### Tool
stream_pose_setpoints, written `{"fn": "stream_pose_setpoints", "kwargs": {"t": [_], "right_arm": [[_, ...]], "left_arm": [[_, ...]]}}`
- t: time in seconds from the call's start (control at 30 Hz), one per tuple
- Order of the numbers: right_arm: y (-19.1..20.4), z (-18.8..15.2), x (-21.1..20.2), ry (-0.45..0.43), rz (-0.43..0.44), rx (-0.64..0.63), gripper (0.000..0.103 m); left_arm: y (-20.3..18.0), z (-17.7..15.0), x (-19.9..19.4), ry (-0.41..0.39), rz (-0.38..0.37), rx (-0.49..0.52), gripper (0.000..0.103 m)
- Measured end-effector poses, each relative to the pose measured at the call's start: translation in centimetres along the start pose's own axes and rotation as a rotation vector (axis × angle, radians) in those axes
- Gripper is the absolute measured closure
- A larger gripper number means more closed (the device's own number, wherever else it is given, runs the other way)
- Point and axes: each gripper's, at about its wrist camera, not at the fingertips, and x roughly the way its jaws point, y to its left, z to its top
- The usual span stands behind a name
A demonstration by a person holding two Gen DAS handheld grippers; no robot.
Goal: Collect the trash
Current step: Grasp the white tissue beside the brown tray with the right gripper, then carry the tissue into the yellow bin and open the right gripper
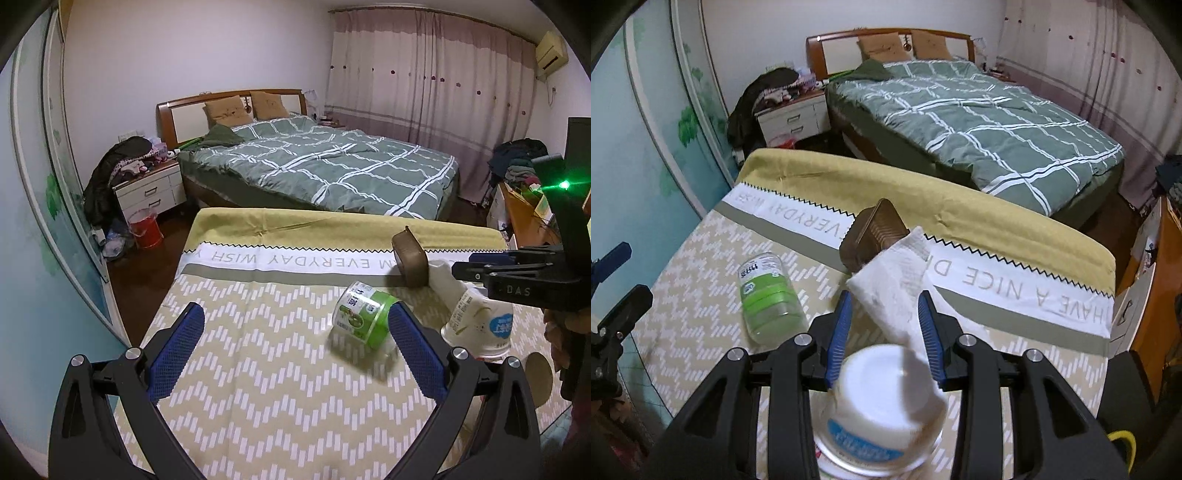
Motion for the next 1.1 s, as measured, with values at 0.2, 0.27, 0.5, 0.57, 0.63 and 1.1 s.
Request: {"fn": "stream_pose_setpoints", "kwargs": {"t": [0.2,0.27,0.5,0.57,0.63,1.1], "right_arm": [[0.3,0.5,1.7,0.044,0.005,-0.021,0.067],[0.6,0.6,2.2,0.057,-0.003,-0.028,0.067],[0.7,0.7,2.1,0.047,-0.025,-0.041,0.098],[0.5,0.7,1.0,0.018,-0.024,-0.036,0.098],[0.1,0.6,-0.2,-0.013,-0.031,-0.023,0.099],[-4.2,-1.8,-11.7,-0.235,-0.082,0.122,0.099]], "left_arm": [[0.1,-0.1,1.4,0.017,-0.013,-0.013,0.005],[0.2,-0.3,1.6,0.021,-0.016,-0.011,0.005],[0.4,-0.6,1.6,0.025,-0.024,-0.022,0.005],[0.5,-0.7,1.4,0.025,-0.027,-0.023,0.005],[0.5,-0.8,1.0,0.022,-0.030,-0.025,0.005],[-1.1,-1.1,-4.4,-0.042,-0.082,0.006,0.005]]}}
